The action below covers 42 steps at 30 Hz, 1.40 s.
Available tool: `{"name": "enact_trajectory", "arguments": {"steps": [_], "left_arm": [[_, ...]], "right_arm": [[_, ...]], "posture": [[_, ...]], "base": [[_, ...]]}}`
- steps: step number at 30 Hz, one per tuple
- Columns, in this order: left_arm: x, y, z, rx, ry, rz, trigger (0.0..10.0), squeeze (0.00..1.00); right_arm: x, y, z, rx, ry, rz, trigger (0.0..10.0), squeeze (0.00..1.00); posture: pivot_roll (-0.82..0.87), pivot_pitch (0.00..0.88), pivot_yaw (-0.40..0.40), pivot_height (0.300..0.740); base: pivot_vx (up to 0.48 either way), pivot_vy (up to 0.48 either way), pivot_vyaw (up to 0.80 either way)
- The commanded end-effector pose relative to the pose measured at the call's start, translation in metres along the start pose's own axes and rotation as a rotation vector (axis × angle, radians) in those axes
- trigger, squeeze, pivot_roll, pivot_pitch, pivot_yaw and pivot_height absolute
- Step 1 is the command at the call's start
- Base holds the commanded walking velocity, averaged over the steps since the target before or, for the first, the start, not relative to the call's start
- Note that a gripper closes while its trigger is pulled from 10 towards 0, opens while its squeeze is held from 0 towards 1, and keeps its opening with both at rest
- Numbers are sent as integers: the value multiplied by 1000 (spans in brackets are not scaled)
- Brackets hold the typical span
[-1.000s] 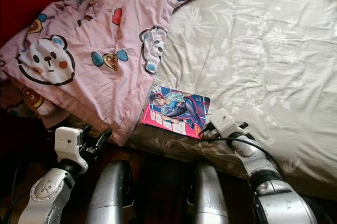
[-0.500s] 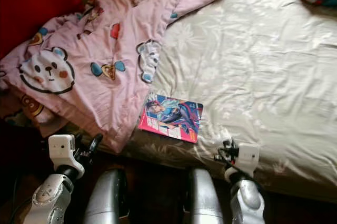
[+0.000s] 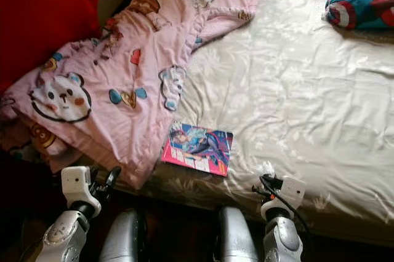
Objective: Clean up the room
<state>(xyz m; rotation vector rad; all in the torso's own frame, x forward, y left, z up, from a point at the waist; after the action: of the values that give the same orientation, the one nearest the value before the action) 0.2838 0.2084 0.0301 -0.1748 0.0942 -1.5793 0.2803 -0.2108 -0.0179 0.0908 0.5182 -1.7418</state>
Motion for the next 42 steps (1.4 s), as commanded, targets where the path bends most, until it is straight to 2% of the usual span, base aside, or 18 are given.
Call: {"name": "enact_trajectory", "arguments": {"steps": [1, 5, 8, 10, 14, 15, 17, 20, 24, 31, 36, 42], "left_arm": [[-6, -5, -15, -44, -23, 26, 10000, 0], [-8, -6, -29, -101, -36, 33, 10000, 0], [-12, -13, -61, -231, -46, 43, 10000, 0], [-12, -14, -65, -250, -47, 43, 10000, 0], [-14, -25, -89, -366, -38, 56, 10000, 0], [-14, -25, -89, -366, -38, 56, 10000, 0], [-11, -31, -103, -444, -32, 48, 10000, 0], [-10, -33, -107, -470, -27, 43, 10000, 0], [-9, -43, -124, -565, -12, 59, 10000, 0], [-10, -48, -130, -594, -8, 61, 10000, 0], [-32, -69, -140, -654, -9, 101, 10000, 0], [-37, -78, -145, -684, -4, 114, 10000, 0]], "right_arm": [[10, -5, -15, -69, -2, -29, 10000, 0], [14, -10, -29, -141, -19, -45, 10000, 0], [24, -21, -52, -268, -62, -89, 10000, 0], [25, -22, -55, -281, -66, -92, 10000, 0], [30, -29, -66, -348, -101, -108, 10000, 0], [30, -29, -66, -348, -101, -108, 10000, 0], [35, -32, -71, -384, -114, -130, 10000, 0], [37, -34, -73, -399, -127, -140, 10000, 0], [40, -39, -80, -442, -152, -147, 10000, 0], [33, -42, -87, -475, -149, -114, 10000, 0], [47, -57, -99, -542, -176, -127, 10000, 0], [56, -60, -96, -540, -209, -127, 10000, 0]], "posture": [[65, 132, -23, 640], [64, 111, -25, 650], [66, 81, -22, 670], [66, 81, -22, 675], [62, 56, -22, 695], [62, 56, -22, 695], [69, 71, -26, 710], [70, 84, -29, 720], [67, 117, -36, 740], [61, 140, -33, 740], [72, 169, -34, 740], [69, 173, -32, 740]], "base": [[0, 0, 0], [0, 0, 0], [0, 0, 0], [0, 0, 0], [0, 0, 0], [0, 0, 0], [0, 0, 0], [0, 0, 0], [0, 0, 0], [0, 0, 0], [0, 0, 0], [0, 0, 400]]}}
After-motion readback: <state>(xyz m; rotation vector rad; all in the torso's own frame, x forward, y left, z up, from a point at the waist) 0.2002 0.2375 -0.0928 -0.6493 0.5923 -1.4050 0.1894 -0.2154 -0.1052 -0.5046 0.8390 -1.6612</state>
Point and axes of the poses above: a point about 5 cm out from each wrist's last joint towards the gripper, its own y axis pointing out of the wrist towards the gripper, its own z axis along the axis of the wrist's last joint, x = y × z, the point moved 3 cm from there along y, pointing out of the wrist towards the gripper, and after that the axes turned 4 degrees about y, right-handed, at the moved point
